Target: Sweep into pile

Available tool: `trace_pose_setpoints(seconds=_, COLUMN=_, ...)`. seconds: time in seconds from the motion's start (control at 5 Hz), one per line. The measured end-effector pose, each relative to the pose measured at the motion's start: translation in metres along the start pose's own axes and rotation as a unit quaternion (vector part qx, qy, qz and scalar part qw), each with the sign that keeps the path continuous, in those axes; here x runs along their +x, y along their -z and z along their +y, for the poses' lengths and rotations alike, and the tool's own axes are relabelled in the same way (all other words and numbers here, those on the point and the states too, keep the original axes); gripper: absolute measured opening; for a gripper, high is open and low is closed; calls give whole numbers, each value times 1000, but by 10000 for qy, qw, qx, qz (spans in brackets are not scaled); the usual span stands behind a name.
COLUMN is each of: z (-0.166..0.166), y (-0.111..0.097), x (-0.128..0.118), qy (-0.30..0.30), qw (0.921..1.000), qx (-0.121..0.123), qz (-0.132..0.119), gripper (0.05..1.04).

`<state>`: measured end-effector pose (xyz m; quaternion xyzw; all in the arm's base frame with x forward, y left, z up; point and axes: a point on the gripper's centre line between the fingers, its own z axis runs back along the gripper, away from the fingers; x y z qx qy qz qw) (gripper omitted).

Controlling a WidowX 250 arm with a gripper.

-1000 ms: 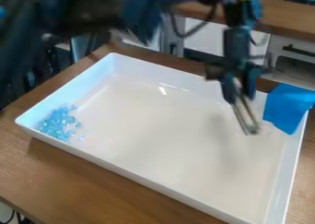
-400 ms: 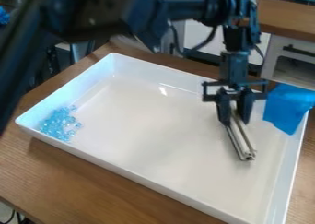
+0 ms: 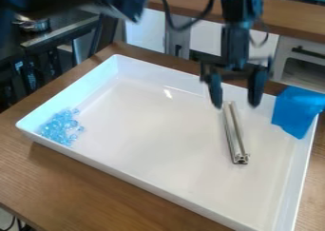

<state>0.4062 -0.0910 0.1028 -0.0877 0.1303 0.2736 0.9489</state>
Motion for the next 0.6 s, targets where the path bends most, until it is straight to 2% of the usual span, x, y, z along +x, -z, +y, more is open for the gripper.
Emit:
trace_pose_setpoints(seconds=0.2, z=3, y=-36, x=-14, qy=211, qw=9995, qx=-231, qz=55, gripper=1003)
trace_pose_setpoints(seconds=0.4, z=15, y=-83, x=-32, qy=504, qw=9970, qx=-548, qz=-195, gripper=1001)
trace_pose_setpoints(seconds=0.6, z=44, y=-120, x=-50, qy=959, qw=9892, qx=-411, qz=-1026, gripper=1001)
